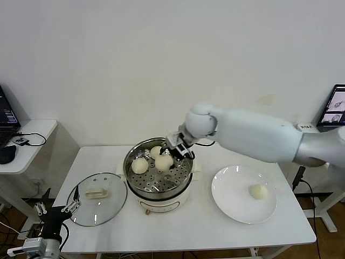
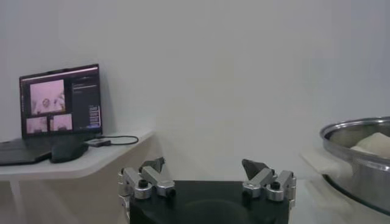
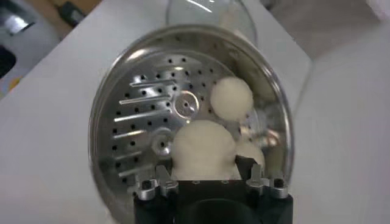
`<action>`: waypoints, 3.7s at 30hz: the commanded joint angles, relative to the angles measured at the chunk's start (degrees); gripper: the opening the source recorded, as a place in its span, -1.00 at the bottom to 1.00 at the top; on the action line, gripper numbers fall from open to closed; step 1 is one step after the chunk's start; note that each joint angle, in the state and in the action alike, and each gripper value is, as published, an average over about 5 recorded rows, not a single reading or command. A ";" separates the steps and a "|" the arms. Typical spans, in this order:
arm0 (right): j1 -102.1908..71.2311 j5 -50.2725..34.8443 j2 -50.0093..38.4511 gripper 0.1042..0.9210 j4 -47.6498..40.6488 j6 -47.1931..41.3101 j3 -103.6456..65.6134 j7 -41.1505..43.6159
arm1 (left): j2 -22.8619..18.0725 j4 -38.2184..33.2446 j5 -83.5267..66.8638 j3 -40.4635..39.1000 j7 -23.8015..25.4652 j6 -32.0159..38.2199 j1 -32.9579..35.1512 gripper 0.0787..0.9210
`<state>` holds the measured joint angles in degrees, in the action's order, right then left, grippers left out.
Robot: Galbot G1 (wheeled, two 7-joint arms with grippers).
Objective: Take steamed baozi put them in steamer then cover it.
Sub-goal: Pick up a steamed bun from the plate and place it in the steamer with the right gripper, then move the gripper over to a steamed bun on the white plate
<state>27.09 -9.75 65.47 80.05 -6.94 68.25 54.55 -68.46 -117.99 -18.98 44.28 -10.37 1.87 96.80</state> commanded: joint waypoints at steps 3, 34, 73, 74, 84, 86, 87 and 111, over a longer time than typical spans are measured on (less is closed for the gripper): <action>0.59 8.48 6.83 0.36 -3.34 15.04 5.41 -0.16 | -0.38 0.06 0.01 0.12 -0.03 0.15 -0.03 0.77; 3.06 8.05 4.41 0.76 -2.01 17.44 5.17 0.56 | -0.65 0.60 0.08 -0.23 -0.13 0.87 -0.18 0.77; -23.48 15.70 -40.10 0.76 6.38 -9.07 -14.17 5.32 | 1.77 0.27 0.60 -0.01 -0.07 -0.16 0.07 0.77; -24.13 16.23 -39.91 0.76 6.05 -9.14 -14.34 5.32 | 1.73 0.25 0.59 0.06 -0.06 -0.16 0.11 0.77; -30.04 19.93 -37.37 0.76 1.71 -9.90 -17.50 4.31 | 1.44 0.55 0.46 0.50 -0.05 -0.02 0.37 0.77; -30.99 20.58 -36.77 0.76 0.66 -9.86 -18.37 4.16 | 1.45 0.61 0.44 0.56 -0.05 -0.01 0.37 0.77; -31.41 20.85 -36.50 0.76 0.17 -9.81 -18.76 4.16 | 1.44 0.63 0.44 0.58 -0.05 -0.01 0.36 0.77; -33.50 22.01 -29.46 0.76 -7.13 -9.57 -24.25 2.50 | 1.36 1.01 0.48 0.72 -0.05 -0.03 0.17 0.77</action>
<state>-5.33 11.72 34.27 74.66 -16.45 45.37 57.29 -67.10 -116.98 -18.50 44.94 -10.43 1.83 96.93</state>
